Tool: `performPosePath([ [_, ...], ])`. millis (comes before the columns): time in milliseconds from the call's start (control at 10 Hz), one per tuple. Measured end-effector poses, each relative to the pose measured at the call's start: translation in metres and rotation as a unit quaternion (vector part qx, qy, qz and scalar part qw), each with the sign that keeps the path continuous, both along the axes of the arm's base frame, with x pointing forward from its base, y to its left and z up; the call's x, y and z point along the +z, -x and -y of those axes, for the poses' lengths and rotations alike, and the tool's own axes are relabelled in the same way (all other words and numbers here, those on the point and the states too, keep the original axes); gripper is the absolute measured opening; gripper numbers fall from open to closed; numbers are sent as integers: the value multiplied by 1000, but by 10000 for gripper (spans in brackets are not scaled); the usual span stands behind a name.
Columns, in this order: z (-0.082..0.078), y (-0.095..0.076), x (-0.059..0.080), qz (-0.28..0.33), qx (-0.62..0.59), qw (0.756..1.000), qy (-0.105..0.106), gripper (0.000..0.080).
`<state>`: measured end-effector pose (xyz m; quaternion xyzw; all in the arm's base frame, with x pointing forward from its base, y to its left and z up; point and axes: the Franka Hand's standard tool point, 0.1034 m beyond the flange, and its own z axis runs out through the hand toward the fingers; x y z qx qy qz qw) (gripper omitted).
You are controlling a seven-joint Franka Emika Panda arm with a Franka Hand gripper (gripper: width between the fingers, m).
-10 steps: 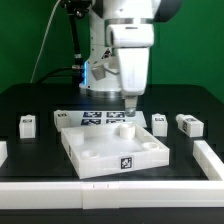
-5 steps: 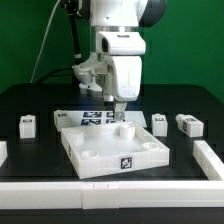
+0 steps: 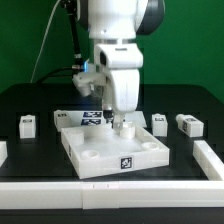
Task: Assemble one leg
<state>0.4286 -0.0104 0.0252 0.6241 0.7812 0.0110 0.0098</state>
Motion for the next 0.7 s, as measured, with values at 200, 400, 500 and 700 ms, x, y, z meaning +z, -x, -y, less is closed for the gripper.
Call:
performPosePath([
  [200, -1, 8, -12, -10, -2, 1000, -4, 650],
  [400, -3, 12, -17, -16, -3, 1000, -6, 650],
  [500, -4, 12, -17, -16, -3, 1000, -6, 650],
  [700, -3, 12, -17, -16, -3, 1000, -6, 622],
])
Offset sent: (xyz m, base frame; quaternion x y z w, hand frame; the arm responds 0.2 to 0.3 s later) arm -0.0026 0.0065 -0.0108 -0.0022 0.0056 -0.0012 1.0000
